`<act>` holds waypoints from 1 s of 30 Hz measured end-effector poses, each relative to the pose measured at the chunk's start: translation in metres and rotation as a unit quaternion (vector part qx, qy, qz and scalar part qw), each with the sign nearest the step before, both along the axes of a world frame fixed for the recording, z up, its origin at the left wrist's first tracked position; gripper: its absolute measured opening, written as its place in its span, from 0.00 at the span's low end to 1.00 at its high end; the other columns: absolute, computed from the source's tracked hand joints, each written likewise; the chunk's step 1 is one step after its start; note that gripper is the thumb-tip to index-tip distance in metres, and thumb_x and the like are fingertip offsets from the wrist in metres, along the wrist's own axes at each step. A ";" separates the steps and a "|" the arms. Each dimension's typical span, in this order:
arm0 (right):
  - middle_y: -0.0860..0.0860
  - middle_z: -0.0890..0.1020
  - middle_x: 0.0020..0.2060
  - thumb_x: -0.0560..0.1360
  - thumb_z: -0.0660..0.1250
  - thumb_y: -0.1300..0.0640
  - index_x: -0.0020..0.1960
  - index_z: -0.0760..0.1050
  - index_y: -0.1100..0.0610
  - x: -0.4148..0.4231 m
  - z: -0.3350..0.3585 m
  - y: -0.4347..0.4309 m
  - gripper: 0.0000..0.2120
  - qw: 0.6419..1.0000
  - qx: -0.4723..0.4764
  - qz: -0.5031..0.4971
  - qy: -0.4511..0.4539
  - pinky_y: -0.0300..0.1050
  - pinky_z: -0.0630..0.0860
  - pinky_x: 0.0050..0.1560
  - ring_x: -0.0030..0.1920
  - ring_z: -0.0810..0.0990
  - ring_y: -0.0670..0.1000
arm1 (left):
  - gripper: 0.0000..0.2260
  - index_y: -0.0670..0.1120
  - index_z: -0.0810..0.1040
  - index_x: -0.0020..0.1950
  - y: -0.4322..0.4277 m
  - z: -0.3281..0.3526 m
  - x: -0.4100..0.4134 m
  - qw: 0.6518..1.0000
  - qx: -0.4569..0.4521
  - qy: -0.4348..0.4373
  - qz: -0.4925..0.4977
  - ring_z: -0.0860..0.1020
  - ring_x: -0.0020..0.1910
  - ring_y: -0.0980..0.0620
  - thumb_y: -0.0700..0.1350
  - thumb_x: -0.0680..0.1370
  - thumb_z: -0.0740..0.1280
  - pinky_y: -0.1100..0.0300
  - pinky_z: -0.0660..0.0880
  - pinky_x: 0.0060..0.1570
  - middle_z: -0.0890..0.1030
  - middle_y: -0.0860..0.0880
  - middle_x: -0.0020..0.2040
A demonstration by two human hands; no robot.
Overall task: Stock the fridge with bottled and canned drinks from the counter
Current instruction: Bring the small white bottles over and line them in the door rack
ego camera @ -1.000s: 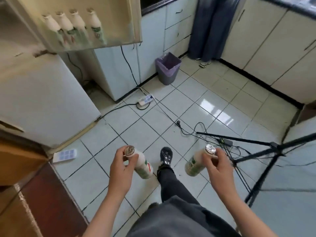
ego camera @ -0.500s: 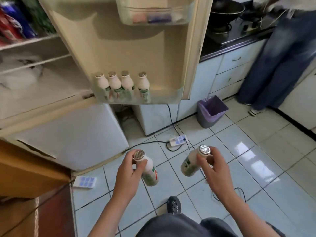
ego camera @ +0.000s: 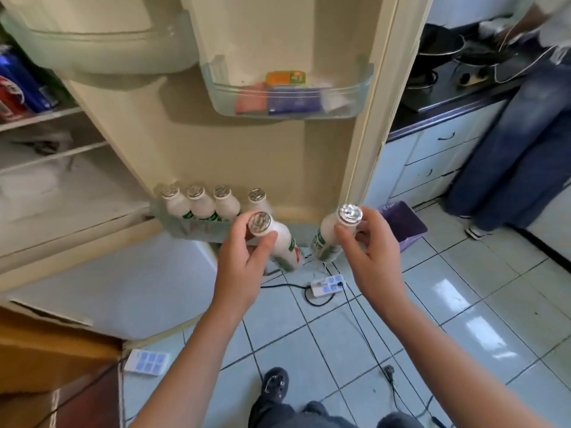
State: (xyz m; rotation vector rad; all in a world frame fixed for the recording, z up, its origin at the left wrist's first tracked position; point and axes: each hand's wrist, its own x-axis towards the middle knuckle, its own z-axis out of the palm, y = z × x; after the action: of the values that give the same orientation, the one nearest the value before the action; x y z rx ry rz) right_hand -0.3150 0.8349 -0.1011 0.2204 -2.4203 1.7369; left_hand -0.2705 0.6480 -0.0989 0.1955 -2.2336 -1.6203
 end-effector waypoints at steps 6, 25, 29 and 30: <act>0.43 0.78 0.53 0.77 0.64 0.49 0.59 0.72 0.48 -0.037 0.008 -0.023 0.12 0.998 -0.004 -0.050 0.046 0.52 0.76 0.56 0.55 0.77 0.44 | 0.14 0.51 0.71 0.62 0.001 0.021 -0.064 0.998 -0.045 0.032 -0.023 0.76 0.52 0.67 0.44 0.77 0.66 0.75 0.69 0.50 0.78 0.59 0.52; 0.50 0.79 0.48 0.77 0.63 0.48 0.56 0.72 0.57 -0.083 -0.048 -0.048 0.14 0.955 0.286 -0.081 -0.022 0.44 0.66 0.42 0.52 0.75 0.52 | 0.19 0.41 0.68 0.69 -0.001 -0.045 -0.129 0.983 -0.119 -0.099 -0.096 0.73 0.56 0.53 0.40 0.78 0.65 0.76 0.60 0.49 0.77 0.44 0.61; 0.50 0.79 0.56 0.77 0.64 0.49 0.62 0.71 0.58 -0.082 -0.049 -0.052 0.18 0.956 0.280 -0.084 -0.020 0.41 0.67 0.53 0.59 0.74 0.53 | 0.26 0.42 0.62 0.74 -0.002 -0.044 -0.119 0.983 -0.099 -0.085 -0.125 0.65 0.70 0.52 0.39 0.77 0.66 0.85 0.51 0.57 0.67 0.45 0.72; 0.50 0.78 0.59 0.77 0.65 0.49 0.65 0.70 0.58 -0.081 -0.047 -0.052 0.20 0.959 0.271 -0.081 -0.025 0.41 0.67 0.57 0.61 0.73 0.52 | 0.27 0.42 0.61 0.74 -0.003 -0.042 -0.116 0.983 -0.100 -0.070 -0.134 0.63 0.71 0.53 0.39 0.77 0.67 0.84 0.50 0.60 0.66 0.45 0.73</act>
State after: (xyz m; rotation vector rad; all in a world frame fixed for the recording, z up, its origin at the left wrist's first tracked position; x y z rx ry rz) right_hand -0.3963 0.7828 -0.1486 0.0341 -2.8080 0.9946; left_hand -0.3860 0.6451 -0.1413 -0.0497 -2.6082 -1.5356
